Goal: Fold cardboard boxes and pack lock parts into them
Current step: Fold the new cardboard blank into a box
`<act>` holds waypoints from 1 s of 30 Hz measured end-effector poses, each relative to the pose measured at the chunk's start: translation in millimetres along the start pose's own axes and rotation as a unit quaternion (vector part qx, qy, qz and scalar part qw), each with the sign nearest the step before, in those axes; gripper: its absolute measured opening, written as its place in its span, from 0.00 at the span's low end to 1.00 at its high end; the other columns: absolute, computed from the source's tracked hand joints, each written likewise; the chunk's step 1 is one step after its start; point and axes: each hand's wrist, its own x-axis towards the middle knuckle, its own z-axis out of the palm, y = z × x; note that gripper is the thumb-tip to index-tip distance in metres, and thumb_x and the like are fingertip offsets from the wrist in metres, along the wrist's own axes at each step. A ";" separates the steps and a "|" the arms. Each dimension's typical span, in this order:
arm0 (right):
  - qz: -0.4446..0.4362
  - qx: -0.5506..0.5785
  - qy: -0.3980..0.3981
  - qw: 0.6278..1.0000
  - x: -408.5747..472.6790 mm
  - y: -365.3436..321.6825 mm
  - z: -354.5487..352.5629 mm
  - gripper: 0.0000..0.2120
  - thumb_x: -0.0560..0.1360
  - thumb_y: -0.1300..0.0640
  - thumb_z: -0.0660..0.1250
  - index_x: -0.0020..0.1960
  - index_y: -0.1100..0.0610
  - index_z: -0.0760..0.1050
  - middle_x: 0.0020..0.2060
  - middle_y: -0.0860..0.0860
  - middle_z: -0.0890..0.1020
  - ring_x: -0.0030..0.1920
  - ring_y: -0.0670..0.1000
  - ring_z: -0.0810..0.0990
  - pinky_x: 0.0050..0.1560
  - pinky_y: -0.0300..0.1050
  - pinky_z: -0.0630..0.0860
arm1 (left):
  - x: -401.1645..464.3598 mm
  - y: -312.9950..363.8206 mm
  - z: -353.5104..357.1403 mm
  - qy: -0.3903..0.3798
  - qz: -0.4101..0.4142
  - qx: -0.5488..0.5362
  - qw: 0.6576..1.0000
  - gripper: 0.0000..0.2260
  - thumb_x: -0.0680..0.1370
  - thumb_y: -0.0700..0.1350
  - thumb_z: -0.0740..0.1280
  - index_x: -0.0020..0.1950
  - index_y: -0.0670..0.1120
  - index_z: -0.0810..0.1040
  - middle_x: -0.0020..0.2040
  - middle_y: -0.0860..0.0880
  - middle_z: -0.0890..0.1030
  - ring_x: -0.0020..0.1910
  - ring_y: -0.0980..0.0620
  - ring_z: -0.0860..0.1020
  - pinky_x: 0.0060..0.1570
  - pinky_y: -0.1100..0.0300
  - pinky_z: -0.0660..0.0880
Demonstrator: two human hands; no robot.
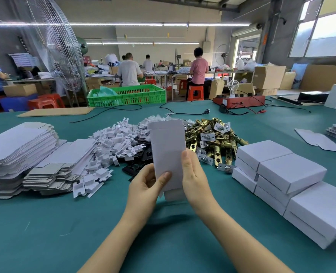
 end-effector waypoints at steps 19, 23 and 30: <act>-0.060 0.034 -0.064 0.996 1.7 -3.6 -5.4 0.13 0.75 0.39 0.62 0.52 0.46 0.73 0.46 0.49 0.80 0.44 0.49 0.81 0.35 0.46 0.80 | -0.4 21.4 3.5 0.041 0.068 -0.045 0.996 0.08 0.76 0.51 0.66 0.48 0.47 0.78 0.36 0.59 0.81 0.32 0.62 0.77 0.29 0.72 0.71; -0.066 0.031 -0.056 0.996 2.8 -4.0 -8.7 0.14 0.73 0.38 0.62 0.51 0.46 0.72 0.44 0.50 0.79 0.44 0.51 0.78 0.39 0.49 0.77 | -3.7 19.0 5.5 0.048 0.067 -0.044 0.996 0.06 0.75 0.51 0.67 0.46 0.49 0.78 0.38 0.58 0.82 0.33 0.63 0.77 0.31 0.71 0.71; -0.054 0.036 -0.054 0.996 5.0 -2.2 -11.6 0.15 0.78 0.43 0.58 0.55 0.51 0.74 0.43 0.39 0.81 0.40 0.39 0.78 0.37 0.33 0.75 | 0.4 19.5 -2.0 0.022 0.038 -0.078 0.996 0.04 0.74 0.43 0.71 0.48 0.50 0.83 0.43 0.54 0.85 0.40 0.59 0.81 0.37 0.69 0.75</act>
